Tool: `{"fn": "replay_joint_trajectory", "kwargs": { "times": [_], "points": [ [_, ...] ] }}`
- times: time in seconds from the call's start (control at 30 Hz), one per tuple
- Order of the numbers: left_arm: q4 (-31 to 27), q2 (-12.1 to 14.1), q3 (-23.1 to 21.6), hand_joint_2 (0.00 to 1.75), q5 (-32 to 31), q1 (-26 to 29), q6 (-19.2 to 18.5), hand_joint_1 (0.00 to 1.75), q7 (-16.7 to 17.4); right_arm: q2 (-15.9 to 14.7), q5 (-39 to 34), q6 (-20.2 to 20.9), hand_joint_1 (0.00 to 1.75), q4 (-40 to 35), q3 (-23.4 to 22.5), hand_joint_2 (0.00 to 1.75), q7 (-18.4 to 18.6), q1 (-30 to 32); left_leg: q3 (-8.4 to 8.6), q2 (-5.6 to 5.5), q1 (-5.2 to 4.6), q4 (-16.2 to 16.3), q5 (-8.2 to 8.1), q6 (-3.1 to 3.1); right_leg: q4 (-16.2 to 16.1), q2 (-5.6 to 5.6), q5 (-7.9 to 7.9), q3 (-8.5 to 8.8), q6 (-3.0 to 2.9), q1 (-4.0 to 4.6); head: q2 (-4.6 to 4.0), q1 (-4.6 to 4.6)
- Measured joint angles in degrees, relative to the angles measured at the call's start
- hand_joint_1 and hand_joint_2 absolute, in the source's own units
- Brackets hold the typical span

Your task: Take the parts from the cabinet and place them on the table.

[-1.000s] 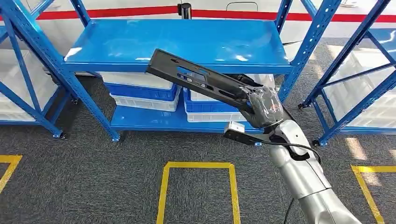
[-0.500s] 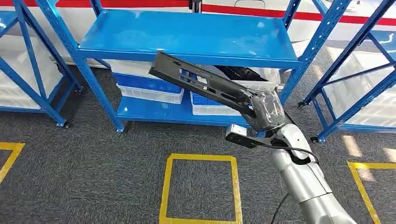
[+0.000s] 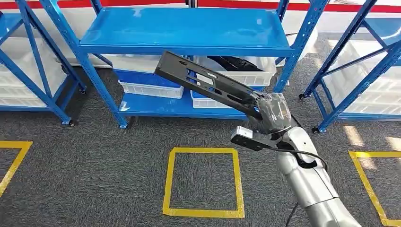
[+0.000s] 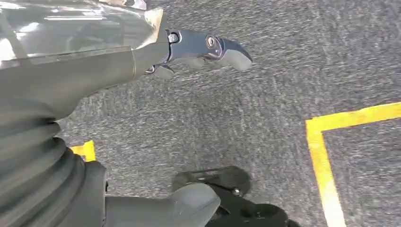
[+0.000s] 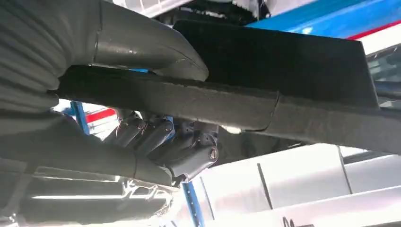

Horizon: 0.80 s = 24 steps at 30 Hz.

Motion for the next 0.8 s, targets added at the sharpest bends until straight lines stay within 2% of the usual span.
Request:
{"fn": "replay_joint_trajectory", "kwargs": {
  "times": [0.03,0.1,0.13,0.17,0.2,0.27,0.3,0.33,0.37,0.43,0.47,0.5,0.53,0.57,0.6,0.63,0.67,0.7,0.77,0.8],
  "points": [
    [0.0,0.1,0.0,1.75,0.0,0.0,0.0,0.0,0.0,0.0,0.0,0.0,1.69,0.0,-0.1,1.75,-0.1,0.2,1.75,0.03,0.23,-1.8,1.88,-0.12,0.3,0.0,0.23,-0.64,0.32,-0.08,0.0,0.02],
    [0.0,0.2,0.1,1.75,-0.1,0.0,0.0,0.0,0.0,0.0,0.0,-0.1,1.69,-0.1,-0.4,1.75,-0.1,0.5,7.96,0.02,0.63,-10.3,4.85,-0.2,0.8,0.05,0.5,-1.47,0.75,-0.23,0.0,0.0],
    [0.0,0.2,0.1,1.75,-0.1,-0.1,0.0,0.0,0.0,0.0,0.0,-0.1,1.69,-0.4,-0.6,1.75,-0.1,0.6,10.71,-0.13,0.71,-14.9,3.76,-0.15,1.1,0.04,0.56,-1.86,0.9,-0.25,0.0,0.0],
    [0.0,0.2,0.1,1.75,-0.2,-0.1,-0.1,0.0,0.0,-0.2,0.0,-0.1,1.69,-0.7,-0.9,1.75,-0.1,0.5,11.81,-0.34,0.31,-16.7,3.55,-0.02,1.3,-0.07,0.79,-2.38,1.23,0.24,0.0,0.08],
    [0.0,0.2,0.1,1.75,-0.2,-0.1,-0.1,0.0,0.0,-0.2,0.0,-0.2,1.69,-0.8,-0.9,1.75,-0.1,0.7,11.66,-0.37,0.28,-16.7,3.64,0.1,1.3,-0.05,1.23,-2.55,1.88,0.13,0.0,0.07],
    [0.0,0.3,0.1,1.75,-0.3,0.0,-0.1,0.0,0.0,-0.3,-0.1,-0.3,1.69,-1.0,-1.0,1.75,-0.2,1.1,11.31,-0.35,-0.13,-16.9,3.85,0.45,1.2,0.0,1.77,-2.62,2.71,0.12,0.0,0.09],
    [0.0,0.2,0.1,1.75,-0.3,0.0,-0.2,0.0,0.0,-0.5,-0.2,-0.4,1.69,-1.0,-1.1,1.75,-0.3,1.4,11.6,-0.19,0.14,-18.4,4.17,1.01,1.3,0.13,1.63,-3.11,3.05,0.67,0.0,0.09],
    [0.0,0.2,0.1,1.75,-0.4,-0.1,-0.3,0.0,0.0,-0.7,-0.3,-0.4,1.69,-1.2,-1.3,1.75,-0.4,1.7,11.36,-0.12,0.11,-18.5,4.67,1.77,2.5,0.13,0.2,-4.04,2.9,0.03,0.0,0.09],
    [0.0,0.3,0.1,1.75,-0.5,-0.2,-0.3,0.0,0.0,-0.9,-0.3,-0.5,1.69,-1.3,-1.5,1.75,-0.4,1.9,10.85,-0.09,0.12,-18.6,5.12,2.54,5.7,0.25,-2.28,-5.31,2.39,0.17,0.0,0.26],
    [0.0,0.3,0.1,1.75,-0.7,-0.2,-0.3,0.0,0.0,-1.1,-0.5,-0.6,1.69,-1.5,-1.7,1.75,-0.5,2.4,9.9,-0.02,-0.03,-18.6,5.76,3.26,15.1,0.32,-6.78,-8.68,1.97,0.06,0.0,0.33],
    [0.0,0.3,0.1,1.75,-0.7,-0.2,-0.3,0.0,0.0,-1.2,-0.5,-0.7,1.69,-1.6,-1.9,1.75,-0.5,2.8,9.5,0.0,-0.09,-18.6,6.02,3.4,18.4,0.35,-7.7,-9.55,2.12,0.12,0.0,0.33],
    [0.0,0.3,0.1,1.75,-0.8,-0.2,-0.3,0.0,0.0,-1.4,-0.5,-0.8,1.69,-1.7,-2.0,1.75,-0.5,3.4,9.08,0.01,-0.14,-18.5,6.39,3.35,19.5,0.34,-7.35,-9.29,2.55,0.06,0.0,0.31],
    [0.0,0.3,0.1,1.75,-0.7,-0.2,-0.3,0.0,0.0,-1.6,-0.5,-0.8,1.69,-1.7,-2.1,1.75,-0.5,3.7,8.73,0.01,-0.14,-18.5,6.64,3.33,17.8,0.34,-6.1,-7.84,3.09,0.02,0.0,0.31],
    [0.0,0.4,0.1,1.75,-0.8,-0.2,-0.3,0.0,0.0,-1.6,-0.5,-0.8,1.69,-1.9,-2.2,1.75,-0.5,4.0,8.42,0.01,-0.12,-18.4,6.88,3.16,14.2,0.33,-4.4,-5.39,3.62,0.02,0.0,0.37],
    [0.0,0.4,0.1,1.75,-0.7,-0.2,-0.3,0.0,0.0,-1.7,-0.6,-0.9,1.69,-2.1,-2.2,1.75,-0.5,4.1,8.15,0.01,-0.1,-18.3,7.1,2.97,9.1,0.31,-2.79,-2.28,3.99,-0.07,0.0,0.33],
    [0.0,0.5,0.2,1.75,-0.7,-0.2,-0.3,0.0,-0.1,-1.6,-0.7,-0.9,1.69,-2.6,-2.3,1.75,-0.5,4.2,7.87,0.02,-0.17,-18.0,7.26,2.71,3.5,0.27,-2.28,1.1,3.95,-0.3,0.0,0.35],
    [0.0,0.5,0.2,1.75,-0.7,-0.2,-0.4,0.0,-0.1,-1.6,-0.8,-1.1,1.69,-2.9,-2.3,1.75,-0.5,4.2,7.38,0.05,-0.48,-17.8,7.47,2.35,0.8,0.45,-3.11,3.11,3.48,0.25,0.0,0.31],
    [0.0,0.5,0.2,1.75,-0.7,-0.2,-0.3,0.0,-0.2,-1.6,-0.9,-1.1,1.69,-3.3,-2.3,1.75,-0.5,4.3,7.32,0.12,-0.46,-17.9,7.86,2.05,0.8,0.57,-3.04,2.8,3.33,0.64,0.0,0.15],
    [0.0,0.5,0.3,1.75,-0.7,-0.1,-0.3,0.0,-0.3,-1.6,-1.0,-1.2,1.69,-3.6,-2.3,1.75,-0.5,4.9,7.21,0.08,-0.46,-17.9,8.56,1.33,1.2,0.55,-2.72,1.89,2.87,0.83,0.0,0.13],
    [0.0,0.6,0.3,1.75,-0.7,0.1,-0.4,0.0,-0.3,-1.5,-1.0,-1.2,1.69,-3.6,-2.3,1.75,-0.5,5.3,7.02,-0.05,-0.62,-17.8,8.7,1.04,0.9,0.43,-2.24,1.49,2.08,0.15,0.0,0.17]
  ]
}}
